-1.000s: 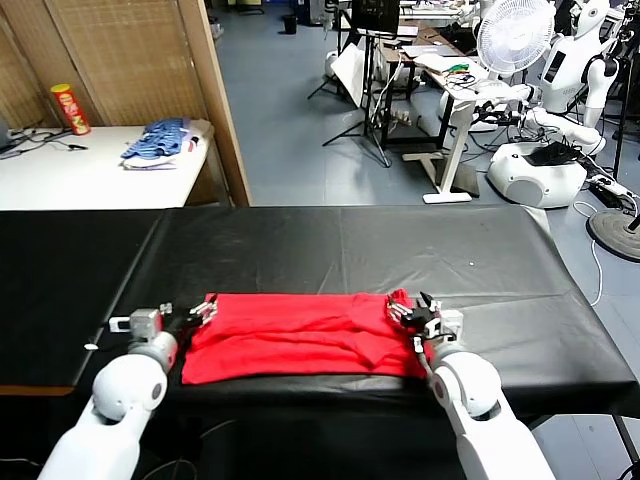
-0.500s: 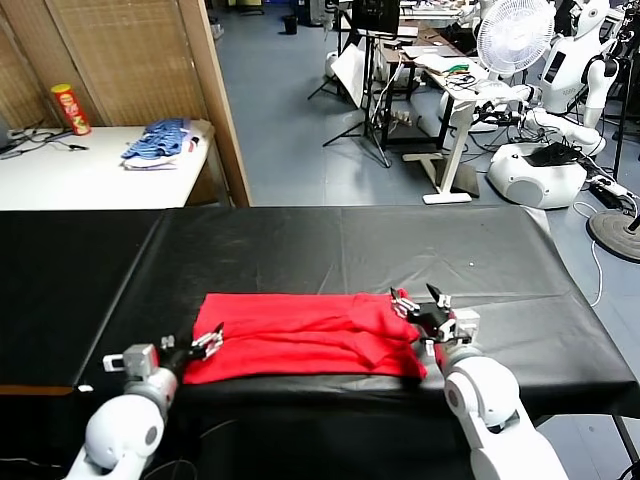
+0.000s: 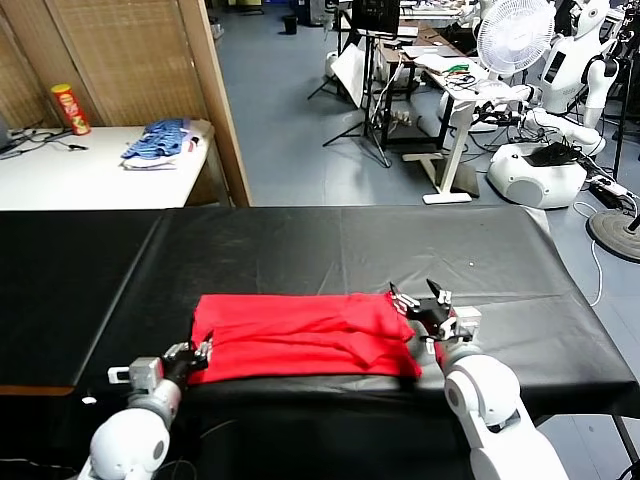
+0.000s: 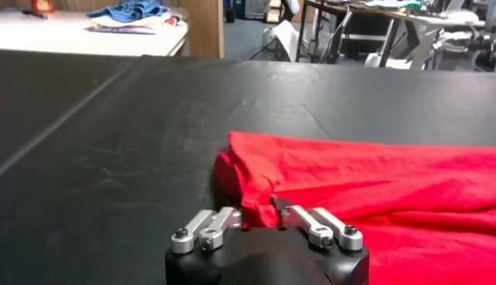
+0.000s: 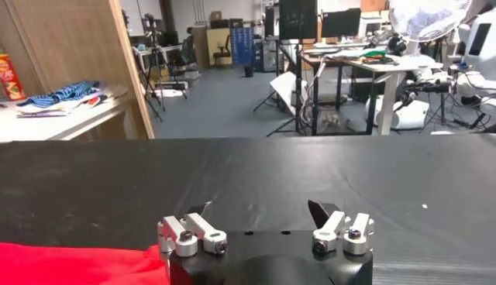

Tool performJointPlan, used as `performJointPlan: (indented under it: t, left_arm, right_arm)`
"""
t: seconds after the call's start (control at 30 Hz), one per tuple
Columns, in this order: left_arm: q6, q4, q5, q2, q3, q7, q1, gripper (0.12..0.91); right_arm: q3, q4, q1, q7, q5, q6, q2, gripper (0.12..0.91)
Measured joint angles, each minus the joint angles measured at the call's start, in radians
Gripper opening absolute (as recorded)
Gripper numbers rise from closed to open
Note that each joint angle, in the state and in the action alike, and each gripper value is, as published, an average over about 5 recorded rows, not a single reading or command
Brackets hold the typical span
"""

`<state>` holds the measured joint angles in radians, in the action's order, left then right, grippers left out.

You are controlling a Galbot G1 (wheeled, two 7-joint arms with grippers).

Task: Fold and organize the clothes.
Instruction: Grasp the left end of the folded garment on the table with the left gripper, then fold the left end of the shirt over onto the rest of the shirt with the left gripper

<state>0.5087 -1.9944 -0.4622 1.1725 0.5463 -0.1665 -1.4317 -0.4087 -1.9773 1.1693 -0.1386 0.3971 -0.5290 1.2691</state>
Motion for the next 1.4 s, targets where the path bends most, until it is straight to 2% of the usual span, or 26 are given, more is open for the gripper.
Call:
performJointPlan:
  t: [0.2,0.37,0.53,0.67,0.83,0.97,1.1,1.23,1.4]
  left_arm:
    - [-0.019,0.006,0.113,-0.034,0.012,0.032,0.009,0.161]
    - [-0.045,0.038,0.209,-0.123,0.053,0.052,0.005,0.159]
    - [-0.037,0.064,0.229,-0.248,0.098,0.043,-0.002,0.159]
    - [-0.002,0.043,0.201,-0.288,0.095,0.017,0.009,0.159]
    - [0.073,-0.037,0.102,-0.246,0.034,-0.043,0.037,0.159]
    - [0.132,-0.105,-0.061,-0.187,-0.044,-0.108,0.077,0.159]
    - [0.158,-0.141,-0.215,-0.132,-0.122,-0.156,0.13,0.159]
    - [0.166,-0.146,-0.279,-0.079,-0.185,-0.178,0.183,0.159]
    - [0.168,-0.146,-0.294,-0.019,-0.233,-0.183,0.216,0.159]
  right_arm:
    - [-0.016,-0.018,0.009,-0.004,-0.003,-0.006,0.002,0.798]
    - [-0.026,-0.033,0.023,-0.004,-0.004,-0.007,0.002,0.798]
    - [-0.026,-0.043,0.036,-0.003,-0.018,-0.006,0.007,0.798]
    - [-0.026,-0.049,0.049,-0.002,-0.041,-0.004,0.015,0.798]
    - [-0.037,-0.058,0.069,-0.002,-0.059,-0.004,0.02,0.798]
    - [-0.051,-0.066,0.085,-0.002,-0.068,-0.004,0.023,0.798]
    - [-0.063,-0.07,0.096,-0.002,-0.074,-0.005,0.025,0.798]
    - [-0.067,-0.075,0.104,-0.003,-0.079,-0.007,0.028,0.798]
    - [-0.063,-0.075,0.105,-0.003,-0.087,-0.007,0.034,0.798]
